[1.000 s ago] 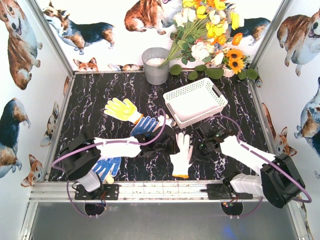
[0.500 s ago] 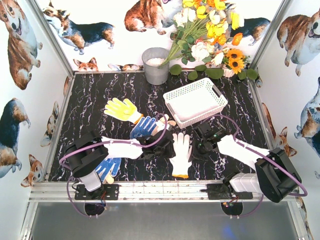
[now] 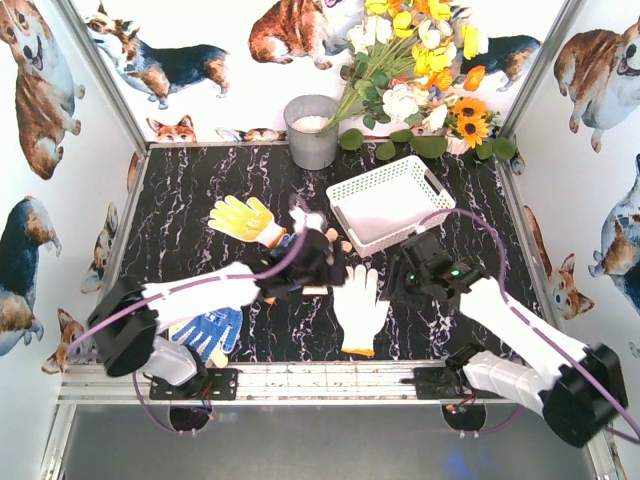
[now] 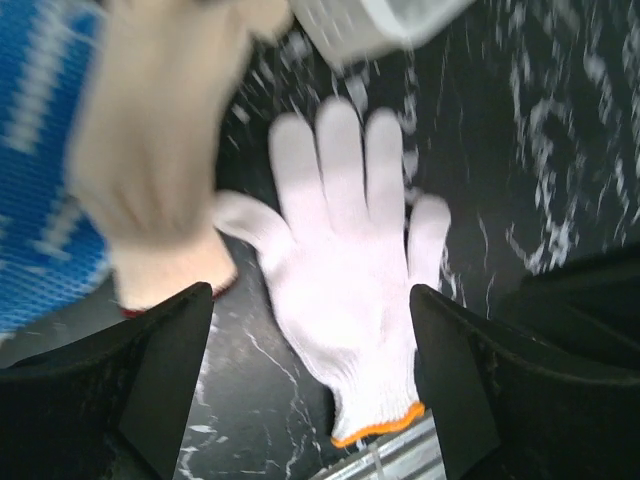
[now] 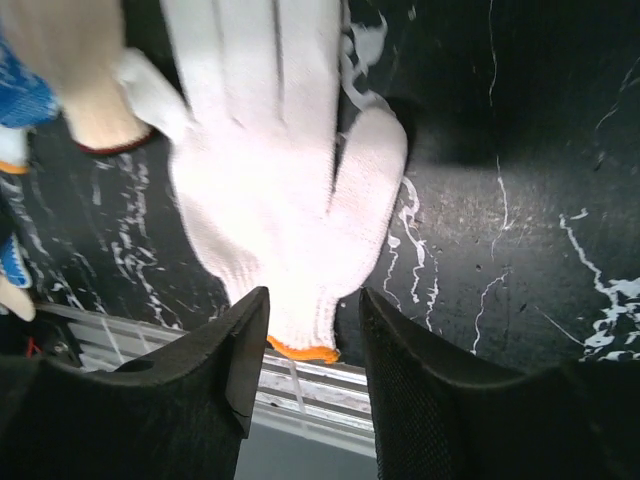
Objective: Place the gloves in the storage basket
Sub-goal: Move the glove to the center of the board.
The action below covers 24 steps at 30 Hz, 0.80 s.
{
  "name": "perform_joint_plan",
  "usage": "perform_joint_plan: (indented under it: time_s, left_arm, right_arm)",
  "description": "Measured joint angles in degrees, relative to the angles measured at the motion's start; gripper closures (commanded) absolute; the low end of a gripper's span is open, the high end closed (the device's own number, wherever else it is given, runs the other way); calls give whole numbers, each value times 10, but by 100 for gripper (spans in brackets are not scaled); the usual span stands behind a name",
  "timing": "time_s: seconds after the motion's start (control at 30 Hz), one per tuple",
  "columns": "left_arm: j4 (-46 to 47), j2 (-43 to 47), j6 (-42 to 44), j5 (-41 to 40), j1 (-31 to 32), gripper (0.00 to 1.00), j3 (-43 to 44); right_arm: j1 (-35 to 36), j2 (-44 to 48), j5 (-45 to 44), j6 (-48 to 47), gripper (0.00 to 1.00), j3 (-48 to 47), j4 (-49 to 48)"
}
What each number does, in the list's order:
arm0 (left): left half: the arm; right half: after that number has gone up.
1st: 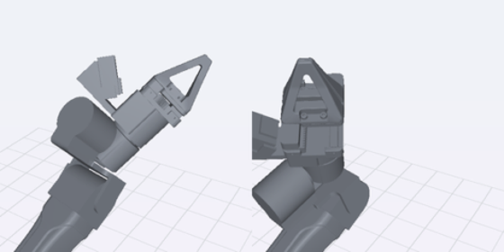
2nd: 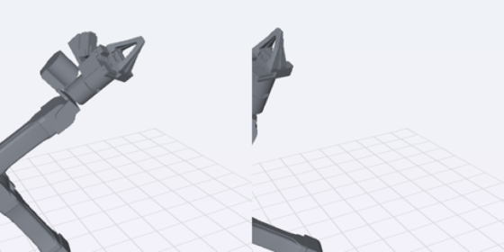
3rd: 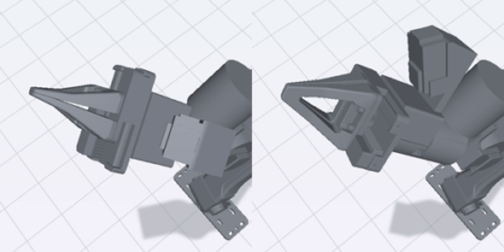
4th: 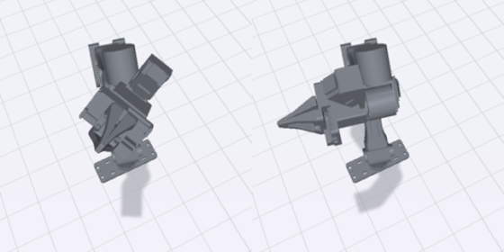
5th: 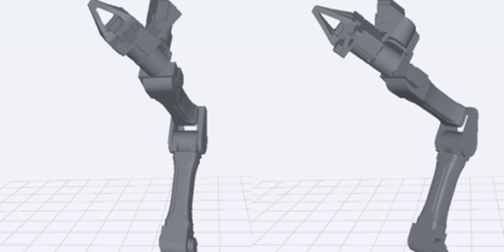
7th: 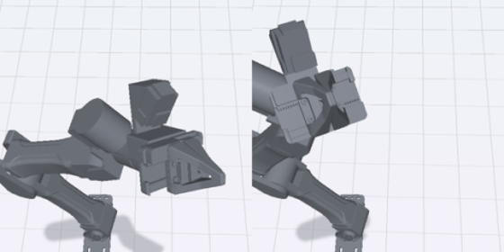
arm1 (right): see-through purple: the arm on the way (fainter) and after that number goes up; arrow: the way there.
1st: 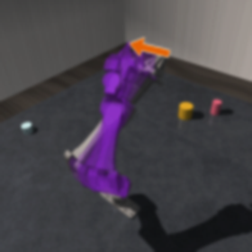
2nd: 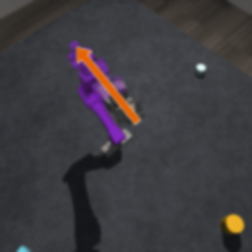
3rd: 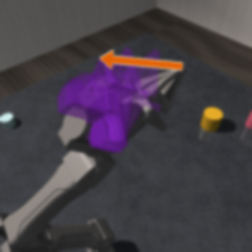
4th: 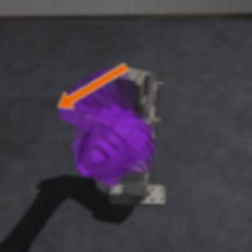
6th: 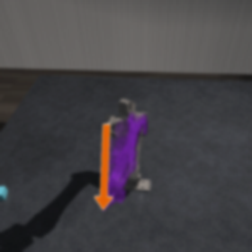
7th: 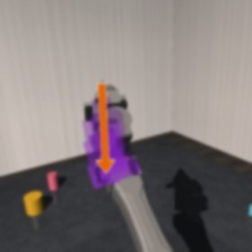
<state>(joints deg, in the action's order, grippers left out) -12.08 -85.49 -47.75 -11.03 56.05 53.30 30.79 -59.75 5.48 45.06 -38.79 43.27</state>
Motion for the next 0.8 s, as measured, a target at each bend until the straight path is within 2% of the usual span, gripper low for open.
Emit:
perform_joint_plan:
  time_s: [0.17,0.27,0.4,0.57,0.8]
  left_arm:
    - [-51,60,22,-24,-102,23,13]
    - [-74,66,24,-33,-171,21,7]
    - [-93,52,19,-40,-235,24,-1]
    - [-107,-14,-14,-66,-275,29,4]
    - [-108,-76,-89,-113,-283,41,14]
  right_arm:
    - [-9,46,-36,-28,53,-54,41]
    - [-21,48,-53,-52,53,-89,68]
    - [-30,46,-69,-85,53,-129,91]
    - [-31,45,-63,-113,53,-153,100]
    - [-31,45,-25,-123,53,-168,130]
